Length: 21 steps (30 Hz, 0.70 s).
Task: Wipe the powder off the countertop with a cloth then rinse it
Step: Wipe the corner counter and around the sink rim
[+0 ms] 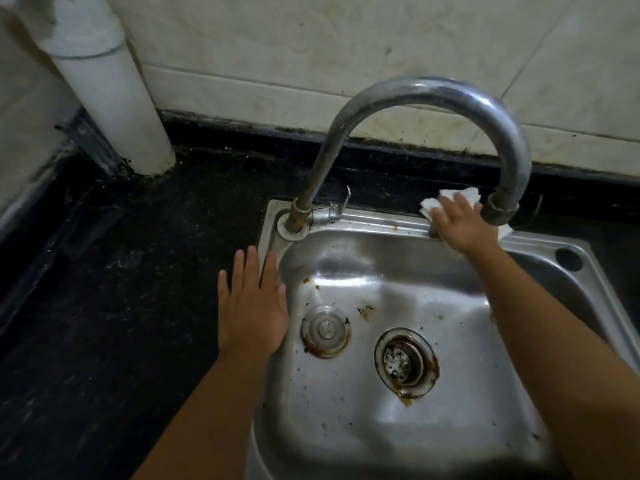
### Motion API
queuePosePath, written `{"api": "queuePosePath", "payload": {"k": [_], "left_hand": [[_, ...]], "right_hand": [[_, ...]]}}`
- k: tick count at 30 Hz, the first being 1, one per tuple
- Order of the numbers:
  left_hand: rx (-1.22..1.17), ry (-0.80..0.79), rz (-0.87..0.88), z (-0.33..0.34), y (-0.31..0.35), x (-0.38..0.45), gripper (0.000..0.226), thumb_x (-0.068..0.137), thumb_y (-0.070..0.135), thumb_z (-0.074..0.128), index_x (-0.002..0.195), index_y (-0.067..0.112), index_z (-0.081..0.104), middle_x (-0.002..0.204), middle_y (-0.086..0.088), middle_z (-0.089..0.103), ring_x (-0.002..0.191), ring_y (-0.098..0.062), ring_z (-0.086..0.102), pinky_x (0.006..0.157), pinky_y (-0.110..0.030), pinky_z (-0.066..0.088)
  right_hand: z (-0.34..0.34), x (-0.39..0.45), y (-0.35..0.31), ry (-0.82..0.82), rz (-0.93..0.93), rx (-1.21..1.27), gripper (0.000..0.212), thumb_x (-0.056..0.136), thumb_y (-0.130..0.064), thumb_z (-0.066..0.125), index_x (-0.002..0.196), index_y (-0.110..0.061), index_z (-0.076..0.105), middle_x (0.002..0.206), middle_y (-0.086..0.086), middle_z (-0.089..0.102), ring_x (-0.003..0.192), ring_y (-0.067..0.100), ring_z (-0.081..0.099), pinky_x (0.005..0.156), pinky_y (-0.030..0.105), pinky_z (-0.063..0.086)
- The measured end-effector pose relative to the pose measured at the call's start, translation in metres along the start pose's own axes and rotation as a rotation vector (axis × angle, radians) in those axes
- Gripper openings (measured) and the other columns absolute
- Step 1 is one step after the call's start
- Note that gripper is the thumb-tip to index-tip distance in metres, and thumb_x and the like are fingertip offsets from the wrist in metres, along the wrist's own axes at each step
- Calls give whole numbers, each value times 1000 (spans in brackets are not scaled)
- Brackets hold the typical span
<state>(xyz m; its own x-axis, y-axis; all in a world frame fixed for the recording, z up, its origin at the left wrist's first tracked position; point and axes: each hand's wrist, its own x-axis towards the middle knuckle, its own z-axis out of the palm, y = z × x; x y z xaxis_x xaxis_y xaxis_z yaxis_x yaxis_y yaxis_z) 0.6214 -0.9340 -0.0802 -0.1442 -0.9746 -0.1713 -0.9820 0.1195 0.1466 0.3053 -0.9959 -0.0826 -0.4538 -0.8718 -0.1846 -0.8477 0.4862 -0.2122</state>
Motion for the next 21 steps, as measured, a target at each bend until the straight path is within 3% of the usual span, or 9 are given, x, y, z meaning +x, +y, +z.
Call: {"api": "queuePosePath", "payload": {"k": [3, 9, 11, 14, 18, 21], "left_hand": [[-16, -9, 17, -1, -1, 1, 54, 99, 34, 14, 146, 18, -9, 154, -8, -13, 141, -23, -14, 114, -39, -5], [-24, 5, 18, 1, 0, 0, 54, 99, 34, 14, 145, 18, -9, 154, -9, -13, 141, -23, -14, 114, -39, -6], [-8, 16, 12, 2, -1, 0, 54, 99, 34, 13, 146, 18, -9, 154, -9, -12, 141, -23, -13, 114, -40, -6], [-15, 39, 10, 3, -1, -1, 54, 99, 34, 14, 146, 17, -7, 155, -9, -9, 142, -23, -12, 114, -40, -5], [-33, 31, 7, 3, -1, -1, 54, 99, 34, 14, 146, 16, -6, 155, -9, -9, 142, -22, -13, 113, -40, -6], [-40, 30, 12, 4, 0, 0, 54, 99, 34, 14, 146, 17, -6, 155, -9, -10, 141, -22, -13, 113, -39, -7]], "right_hand": [[-1, 2, -23, -57, 113, 15, 53, 95, -50, 19, 145, -32, 22, 157, 4, 9, 143, 29, 7, 117, 44, 5], [21, -23, -134, -93, -354, -75, 48, 100, -25, 29, 147, -21, 20, 156, 1, 11, 142, 29, 12, 111, 39, 17], [17, -25, -139, -122, -420, -58, 48, 99, -18, 32, 146, -16, 23, 154, 6, 18, 140, 27, 21, 107, 35, 24], [12, -25, -113, -115, -516, -37, 44, 101, -24, 27, 145, -19, 27, 154, 3, 21, 139, 26, 23, 105, 34, 25], [6, -13, -36, -5, -302, -27, 46, 100, -37, 23, 144, -23, 29, 154, 2, 22, 139, 28, 24, 109, 36, 21], [-9, -7, 7, 46, -23, 33, 66, 89, -57, 22, 142, -20, 34, 149, 10, 33, 133, 33, 34, 107, 40, 25]]}}
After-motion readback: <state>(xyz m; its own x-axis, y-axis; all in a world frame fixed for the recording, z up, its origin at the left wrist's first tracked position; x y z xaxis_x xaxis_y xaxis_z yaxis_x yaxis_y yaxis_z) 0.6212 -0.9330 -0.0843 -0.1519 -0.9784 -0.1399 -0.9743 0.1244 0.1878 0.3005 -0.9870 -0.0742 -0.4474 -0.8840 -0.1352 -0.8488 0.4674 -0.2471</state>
